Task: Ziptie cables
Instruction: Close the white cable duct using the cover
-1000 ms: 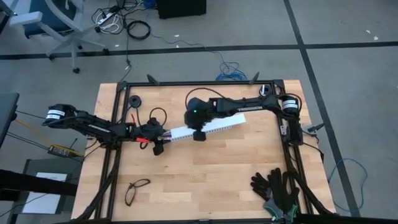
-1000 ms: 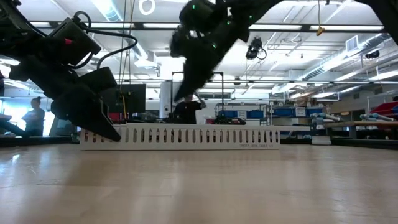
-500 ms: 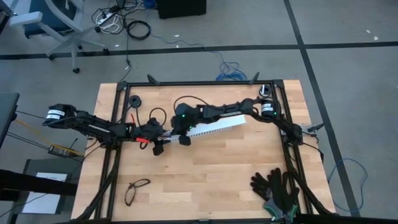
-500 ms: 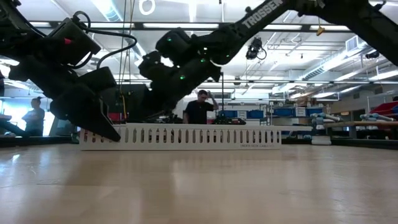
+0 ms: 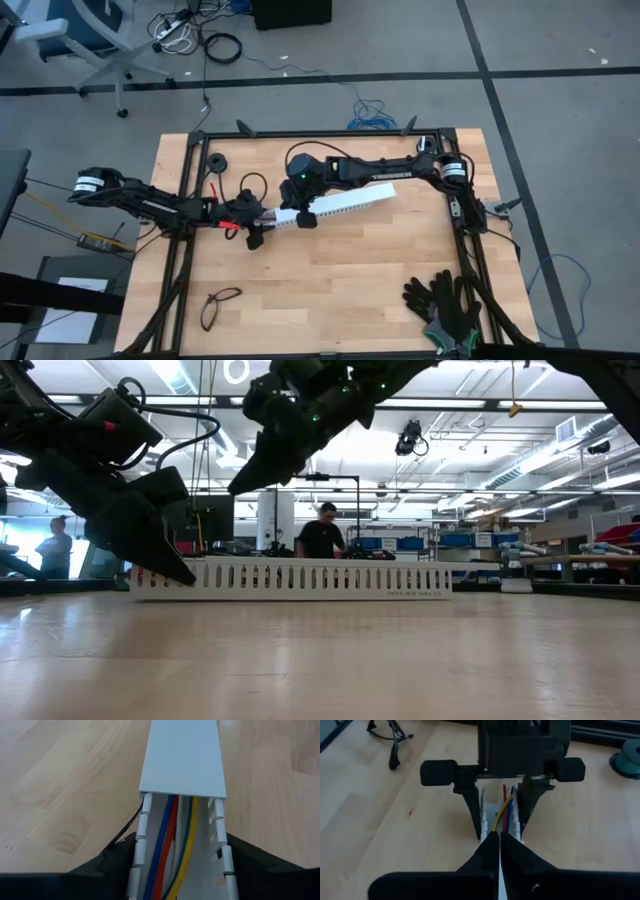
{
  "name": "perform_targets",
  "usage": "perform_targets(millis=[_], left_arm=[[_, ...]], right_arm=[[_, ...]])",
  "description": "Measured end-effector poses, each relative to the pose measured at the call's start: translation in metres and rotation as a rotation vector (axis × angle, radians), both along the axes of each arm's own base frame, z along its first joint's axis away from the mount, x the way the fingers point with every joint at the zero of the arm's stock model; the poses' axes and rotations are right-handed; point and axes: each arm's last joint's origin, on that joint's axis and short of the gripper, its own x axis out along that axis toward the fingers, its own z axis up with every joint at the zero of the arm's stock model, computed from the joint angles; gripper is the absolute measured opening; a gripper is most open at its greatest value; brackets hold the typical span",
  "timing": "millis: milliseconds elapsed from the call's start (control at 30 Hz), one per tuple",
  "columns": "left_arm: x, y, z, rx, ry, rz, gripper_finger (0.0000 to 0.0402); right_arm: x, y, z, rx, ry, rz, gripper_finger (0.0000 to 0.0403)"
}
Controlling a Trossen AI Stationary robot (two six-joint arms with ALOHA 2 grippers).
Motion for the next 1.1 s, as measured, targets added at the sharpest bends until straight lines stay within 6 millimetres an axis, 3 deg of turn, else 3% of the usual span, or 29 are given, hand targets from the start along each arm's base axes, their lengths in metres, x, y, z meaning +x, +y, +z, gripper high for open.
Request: perform_targets(millis=[233,400,567,733,933,1100], left_arm=[[0.0,0.0,0.0,-0.009,-0.004,0.008,0.028],[0.0,0.0,0.002,-0.014,-0.014,0.012,0.0281],[-0.002,-0.002,0.01,-0.006,-0.058,-0.008,0.027],[-0.009,-0.005,0.023,0.01,-0.105,-0.022,0.0254],[-0.019,-0.007,0.037,0.006,-0.166,-0.032,0.0243],[-0.031,-0.007,0.032,-0.075,-0.078,0.035,0.0243]], right_arm=[[-0.005,-0.002,-0.004,-0.04,0.073,-0.058,0.0],[-0.006,-0.005,-0.005,-0.038,0.08,-0.066,0.0],[-0.017,-0.012,-0.02,-0.011,0.085,-0.106,0.0],[-0.056,-0.018,-0.024,0.022,-0.016,-0.208,0.0],[-0.123,-0.022,-0.026,0.061,-0.086,-0.36,0.0],[-0.157,-0.018,-0.043,0.12,-0.052,-0.431,0.0]])
